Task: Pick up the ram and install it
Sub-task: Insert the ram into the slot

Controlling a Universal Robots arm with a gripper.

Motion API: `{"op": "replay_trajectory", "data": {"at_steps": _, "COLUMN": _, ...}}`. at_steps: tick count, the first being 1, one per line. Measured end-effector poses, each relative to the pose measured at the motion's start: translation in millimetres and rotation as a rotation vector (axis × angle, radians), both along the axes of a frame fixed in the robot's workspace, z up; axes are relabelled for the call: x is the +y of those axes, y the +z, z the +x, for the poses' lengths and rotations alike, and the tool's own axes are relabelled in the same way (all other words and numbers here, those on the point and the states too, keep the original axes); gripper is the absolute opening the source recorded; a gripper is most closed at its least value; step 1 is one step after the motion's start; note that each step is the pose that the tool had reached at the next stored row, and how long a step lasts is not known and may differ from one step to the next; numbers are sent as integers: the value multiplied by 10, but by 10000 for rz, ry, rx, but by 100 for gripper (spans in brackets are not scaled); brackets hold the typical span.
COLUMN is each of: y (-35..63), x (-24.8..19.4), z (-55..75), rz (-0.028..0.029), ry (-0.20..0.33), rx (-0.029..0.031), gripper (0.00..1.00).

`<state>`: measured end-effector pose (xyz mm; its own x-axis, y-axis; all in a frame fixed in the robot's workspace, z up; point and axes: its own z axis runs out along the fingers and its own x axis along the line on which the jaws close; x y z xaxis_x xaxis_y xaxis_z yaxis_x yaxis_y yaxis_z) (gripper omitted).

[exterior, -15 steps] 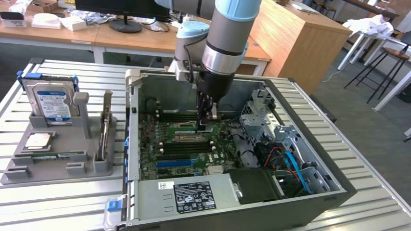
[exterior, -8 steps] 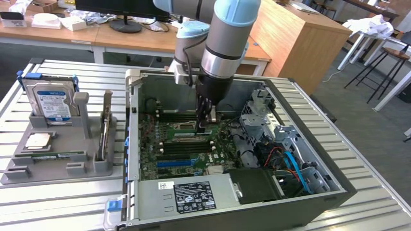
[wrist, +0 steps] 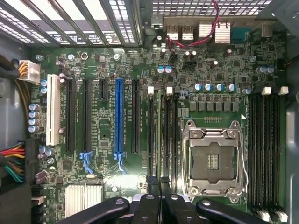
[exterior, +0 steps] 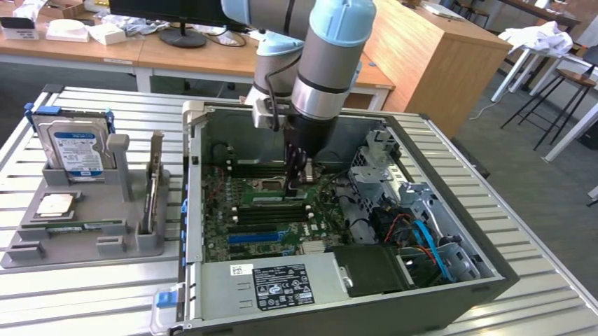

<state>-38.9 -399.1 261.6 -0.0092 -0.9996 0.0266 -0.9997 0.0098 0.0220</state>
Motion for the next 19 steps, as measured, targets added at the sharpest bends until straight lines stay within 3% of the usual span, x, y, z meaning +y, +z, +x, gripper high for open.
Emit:
{"op": "replay_trajectory", "data": {"at_steps": 7, "y": -19, "x": -1, "z": 0, "rz": 1, "ry": -2, "rx": -1, "gripper": 11}}
{"op": "replay_trajectory", "data": {"at_steps": 19, "y": -19, "x": -51, "z": 0, "rz": 1, "ry": -2, "rx": -1, "gripper": 11}}
